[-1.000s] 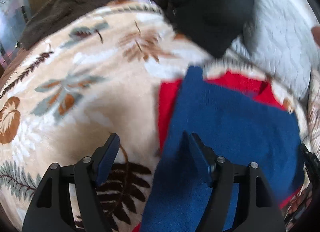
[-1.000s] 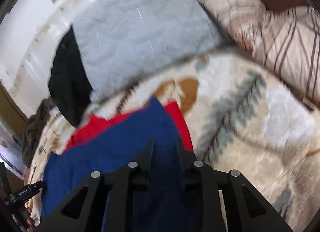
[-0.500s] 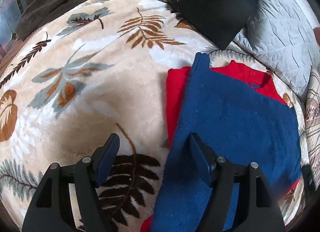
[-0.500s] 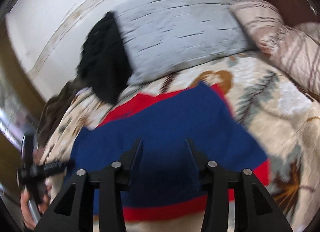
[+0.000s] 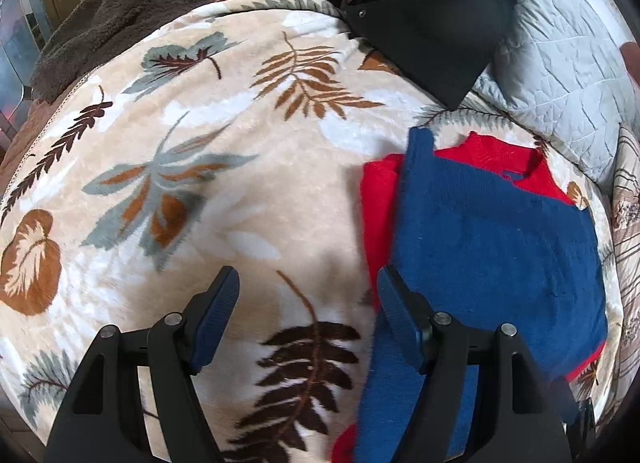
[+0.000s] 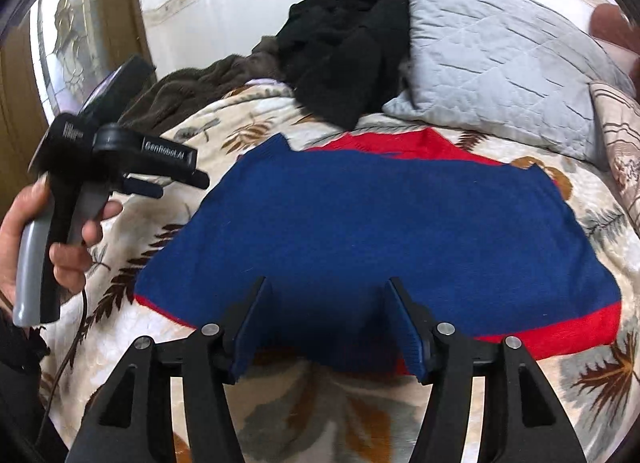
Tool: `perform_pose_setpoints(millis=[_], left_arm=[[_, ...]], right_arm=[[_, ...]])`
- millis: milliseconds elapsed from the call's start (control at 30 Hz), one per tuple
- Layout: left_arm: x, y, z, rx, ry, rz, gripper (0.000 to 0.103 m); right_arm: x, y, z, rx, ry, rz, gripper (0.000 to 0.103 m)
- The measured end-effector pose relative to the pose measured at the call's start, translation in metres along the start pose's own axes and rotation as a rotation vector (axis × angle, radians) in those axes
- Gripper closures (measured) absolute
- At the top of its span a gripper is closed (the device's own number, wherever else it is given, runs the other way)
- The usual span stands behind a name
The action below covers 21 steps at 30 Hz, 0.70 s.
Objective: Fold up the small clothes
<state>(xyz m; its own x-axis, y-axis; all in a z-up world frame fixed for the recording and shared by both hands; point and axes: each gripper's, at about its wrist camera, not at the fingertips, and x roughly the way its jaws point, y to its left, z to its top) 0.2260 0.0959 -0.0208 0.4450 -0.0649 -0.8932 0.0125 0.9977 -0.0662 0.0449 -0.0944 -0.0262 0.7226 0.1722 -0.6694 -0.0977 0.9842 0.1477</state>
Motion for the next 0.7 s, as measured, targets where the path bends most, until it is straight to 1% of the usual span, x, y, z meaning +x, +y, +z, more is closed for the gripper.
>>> perform_pose_setpoints(millis=[200, 300, 400, 500, 533, 633, 700], left_arm=[[0.005, 0.017, 0.004, -0.04, 0.029, -0.028, 0.032], [0.007, 0.023, 0.006, -0.048, 0.033, -0.026, 0.032], [0.008, 0.031, 0.008, -0.064, 0.037, -0.025, 0.032], [0.007, 0.039, 0.011, -0.091, 0.034, -0.038, 0.032], [0.007, 0.041, 0.012, -0.098, 0.033, -0.04, 0.032], [0.01, 0.047, 0.016, -0.123, 0.036, -0.041, 0.032], [0.012, 0.049, 0.017, -0.138, 0.042, -0.056, 0.032]], right_arm=[[0.015, 0.027, -0.007, -0.079, 0.042, 0.02, 0.039], [0.019, 0.04, -0.01, -0.144, 0.036, 0.02, 0.037], [0.02, 0.045, -0.011, -0.177, 0.035, 0.025, 0.035], [0.018, 0.05, -0.013, -0.201, 0.024, 0.053, 0.033], [0.017, 0.053, -0.016, -0.219, 0.019, 0.061, 0.03], [0.019, 0.064, -0.023, -0.287, 0.017, 0.045, 0.028], [0.024, 0.073, -0.025, -0.331, 0.03, 0.038, 0.028]])
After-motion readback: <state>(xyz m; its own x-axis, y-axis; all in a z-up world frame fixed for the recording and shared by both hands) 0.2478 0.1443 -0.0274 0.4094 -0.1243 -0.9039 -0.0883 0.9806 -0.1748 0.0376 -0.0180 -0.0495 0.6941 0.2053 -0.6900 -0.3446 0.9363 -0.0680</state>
